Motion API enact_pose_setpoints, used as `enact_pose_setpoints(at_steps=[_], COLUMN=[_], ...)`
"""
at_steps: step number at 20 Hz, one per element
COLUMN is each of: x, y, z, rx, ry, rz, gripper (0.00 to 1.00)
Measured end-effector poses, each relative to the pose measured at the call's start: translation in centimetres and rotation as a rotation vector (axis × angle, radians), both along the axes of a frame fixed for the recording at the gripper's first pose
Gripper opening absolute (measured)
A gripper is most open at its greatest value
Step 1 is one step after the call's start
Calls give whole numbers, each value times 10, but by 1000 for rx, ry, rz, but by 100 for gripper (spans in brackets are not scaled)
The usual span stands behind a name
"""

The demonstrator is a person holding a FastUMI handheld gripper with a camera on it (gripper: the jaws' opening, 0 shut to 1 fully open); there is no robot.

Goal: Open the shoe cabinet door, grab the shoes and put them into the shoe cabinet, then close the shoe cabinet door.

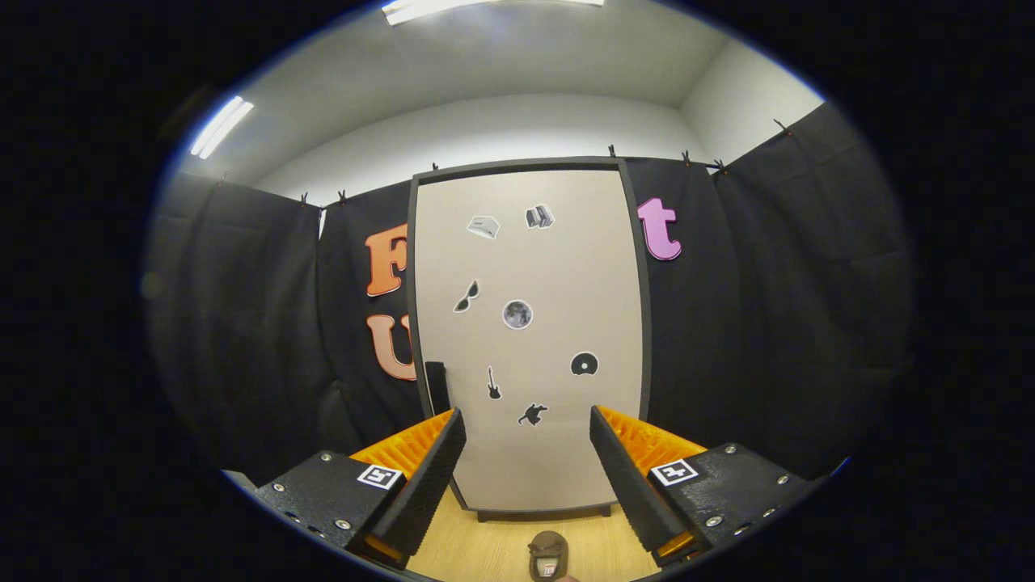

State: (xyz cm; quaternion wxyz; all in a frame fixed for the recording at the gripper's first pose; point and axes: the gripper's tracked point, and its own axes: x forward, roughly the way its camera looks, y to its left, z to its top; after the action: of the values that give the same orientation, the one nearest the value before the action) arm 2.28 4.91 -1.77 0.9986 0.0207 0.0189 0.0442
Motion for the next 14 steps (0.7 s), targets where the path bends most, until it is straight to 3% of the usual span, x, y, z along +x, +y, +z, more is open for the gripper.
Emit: enact_pose_setpoints(at_steps=[6,14], x=[17,87], y=[43,92], z=[-6,-20], rx=[-4,-32], ry=[-16,-44], rz=[9,50], gripper=[96,95])
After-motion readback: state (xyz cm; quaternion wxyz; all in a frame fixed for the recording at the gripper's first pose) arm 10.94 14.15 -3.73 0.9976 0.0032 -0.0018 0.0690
